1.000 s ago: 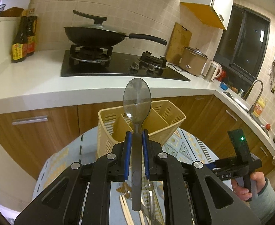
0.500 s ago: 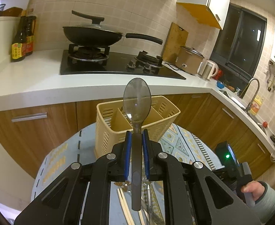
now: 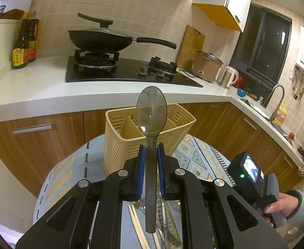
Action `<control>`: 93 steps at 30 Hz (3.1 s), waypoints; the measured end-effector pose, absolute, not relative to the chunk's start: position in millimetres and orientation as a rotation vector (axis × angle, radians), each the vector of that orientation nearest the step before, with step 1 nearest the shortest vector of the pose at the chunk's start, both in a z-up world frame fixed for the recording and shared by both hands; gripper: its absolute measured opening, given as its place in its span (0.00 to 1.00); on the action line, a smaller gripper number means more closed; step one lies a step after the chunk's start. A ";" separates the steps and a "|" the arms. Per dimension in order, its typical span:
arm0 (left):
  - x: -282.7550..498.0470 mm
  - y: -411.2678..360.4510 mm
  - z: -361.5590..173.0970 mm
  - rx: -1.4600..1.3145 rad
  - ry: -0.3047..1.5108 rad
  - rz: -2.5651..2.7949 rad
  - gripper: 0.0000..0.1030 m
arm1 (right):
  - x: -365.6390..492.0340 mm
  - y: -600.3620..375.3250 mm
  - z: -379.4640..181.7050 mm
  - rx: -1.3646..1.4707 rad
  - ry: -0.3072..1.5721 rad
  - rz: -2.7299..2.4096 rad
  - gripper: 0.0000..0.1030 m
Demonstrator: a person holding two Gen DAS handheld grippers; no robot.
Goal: Organize utensils
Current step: 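Hold the spoon over the basket with the left gripper while the right gripper grasps a clear spoon, then open both grippers to drop the two spoons into the beige basket, then lower both grippers to the table and each grasp a clear spoon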
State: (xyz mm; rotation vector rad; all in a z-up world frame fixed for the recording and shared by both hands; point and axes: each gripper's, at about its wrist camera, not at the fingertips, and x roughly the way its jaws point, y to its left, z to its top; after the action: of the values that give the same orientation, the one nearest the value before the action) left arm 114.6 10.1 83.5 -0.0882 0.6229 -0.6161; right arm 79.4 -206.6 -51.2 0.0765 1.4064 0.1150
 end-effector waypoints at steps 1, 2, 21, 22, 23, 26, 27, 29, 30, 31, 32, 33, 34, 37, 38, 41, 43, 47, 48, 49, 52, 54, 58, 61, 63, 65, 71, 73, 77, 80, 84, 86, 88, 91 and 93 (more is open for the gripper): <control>115.1 10.2 84.5 -0.091 0.617 -0.613 0.10 | 74.9 -206.3 -46.1 0.090 1.389 0.145 0.10; 115.4 10.0 85.8 -0.093 0.611 -0.610 0.10 | 71.9 -206.1 -41.1 0.097 1.373 0.168 0.10; 166.9 -18.2 131.5 -0.120 0.274 -0.465 0.10 | 124.3 -234.3 159.9 0.163 0.431 0.284 0.10; 170.2 -17.6 129.1 -0.129 0.266 -0.456 0.10 | 130.7 -233.2 158.2 0.155 0.403 0.259 0.10; 174.7 -16.8 125.1 -0.140 0.261 -0.449 0.10 | 135.5 -232.2 157.1 0.150 0.387 0.243 0.10; 187.8 -14.7 114.5 -0.168 0.274 -0.448 0.10 | 155.9 -232.1 144.8 0.153 0.367 0.209 0.10; 191.1 -14.8 110.8 -0.167 0.273 -0.442 0.10 | 163.1 -232.5 138.4 0.163 0.362 0.204 0.10; 194.7 -17.2 102.9 -0.144 0.271 -0.425 0.10 | 174.6 -236.4 130.4 0.176 0.366 0.200 0.10; 196.6 -18.8 98.7 -0.132 0.275 -0.419 0.10 | 176.7 -237.0 125.8 0.180 0.370 0.195 0.10; 197.8 -18.9 95.0 -0.129 0.277 -0.417 0.10 | 182.5 -240.0 119.5 0.186 0.375 0.193 0.10; 199.2 -18.8 92.3 -0.129 0.279 -0.416 0.10 | 185.2 -241.4 115.1 0.192 0.378 0.188 0.10; 199.9 -19.0 89.2 -0.127 0.282 -0.416 0.10 | 188.2 -244.4 109.6 0.197 0.378 0.185 0.10; 200.5 -18.9 87.6 -0.126 0.285 -0.416 0.10 | 189.9 -245.8 105.2 0.199 0.379 0.181 0.10; 200.4 -17.5 82.7 -0.124 0.288 -0.420 0.10 | 187.6 -247.1 96.6 0.195 0.381 0.175 0.10; 198.6 -17.6 81.9 -0.122 0.289 -0.422 0.10 | 186.9 -247.9 95.1 0.192 0.382 0.174 0.10; 192.2 -15.8 80.6 -0.120 0.295 -0.439 0.21 | 179.9 -248.7 91.8 0.195 0.413 0.202 0.13; 185.7 -14.3 81.2 -0.119 0.294 -0.440 0.31 | 172.8 -251.5 90.6 0.204 0.426 0.216 0.23; 172.1 -10.5 83.2 -0.117 0.307 -0.438 0.32 | 152.3 -255.9 89.0 0.213 0.449 0.226 0.28; 166.8 -7.9 84.6 -0.120 0.312 -0.440 0.32 | 146.8 -257.3 88.9 0.220 0.455 0.226 0.28; 163.4 -7.3 85.5 -0.121 0.314 -0.442 0.33 | 139.8 -258.9 89.0 0.224 0.466 0.223 0.28; 146.8 -1.9 89.6 -0.129 0.338 -0.459 0.36 | 118.8 -263.0 91.1 0.238 0.486 0.220 0.28; 135.5 -0.9 91.9 -0.121 0.353 -0.466 0.36 | 106.8 -264.9 92.9 0.244 0.503 0.221 0.28; 110.2 -4.2 93.5 -0.070 0.414 -0.478 0.39 | 81.7 -264.8 95.3 0.240 0.546 0.220 0.28; 96.1 -9.5 84.9 -0.031 0.498 -0.493 0.39 | 69.1 -262.5 88.3 0.235 0.617 0.204 0.28; 91.2 -12.9 74.6 -0.012 0.566 -0.499 0.39 | 65.0 -260.2 79.0 0.241 0.674 0.210 0.28; 88.8 -16.2 57.3 0.008 0.662 -0.495 0.39 | 61.5 -255.2 63.7 0.235 0.751 0.203 0.28; 93.7 -15.1 12.8 -0.013 0.868 -0.483 0.37 | 58.9 -255.8 16.8 0.278 0.934 0.184 0.28; 100.9 -11.3 -2.2 -0.062 0.949 -0.490 0.37 | 55.8 -258.7 5.5 0.303 0.967 0.189 0.28; 109.6 -18.0 -21.1 -0.075 1.043 -0.493 0.35 | 52.2 -265.9 -13.0 0.371 1.019 0.205 0.28; 113.8 -30.2 -31.9 -0.041 1.087 -0.447 0.35 | 53.6 -267.0 -18.4 0.410 1.041 0.236 0.28; 121.1 -46.7 -43.4 0.049 1.111 -0.361 0.35 | 53.7 -267.0 -23.3 0.438 1.057 0.263 0.28; 125.1 -53.9 -48.0 0.057 1.128 -0.357 0.34 | 55.1 -266.9 -24.1 0.446 1.066 0.271 0.28; 127.8 -60.6 -50.2 0.086 1.119 -0.330 0.30 | 57.0 -266.7 -24.1 0.454 1.073 0.280 0.28; 129.1 -68.0 -50.7 0.126 1.107 -0.304 0.14 | 61.7 -261.6 -23.9 0.465 1.087 0.299 0.28; 129.6 -68.7 -50.1 0.117 1.098 -0.307 0.11 | 67.6 -257.3 -23.5 0.474 1.099 0.308 0.28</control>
State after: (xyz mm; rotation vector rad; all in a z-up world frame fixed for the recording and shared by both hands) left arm 129.6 -68.7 -50.1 0.1173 1.0978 -0.3070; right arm 67.6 -257.3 -23.5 0.4738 1.0987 0.3082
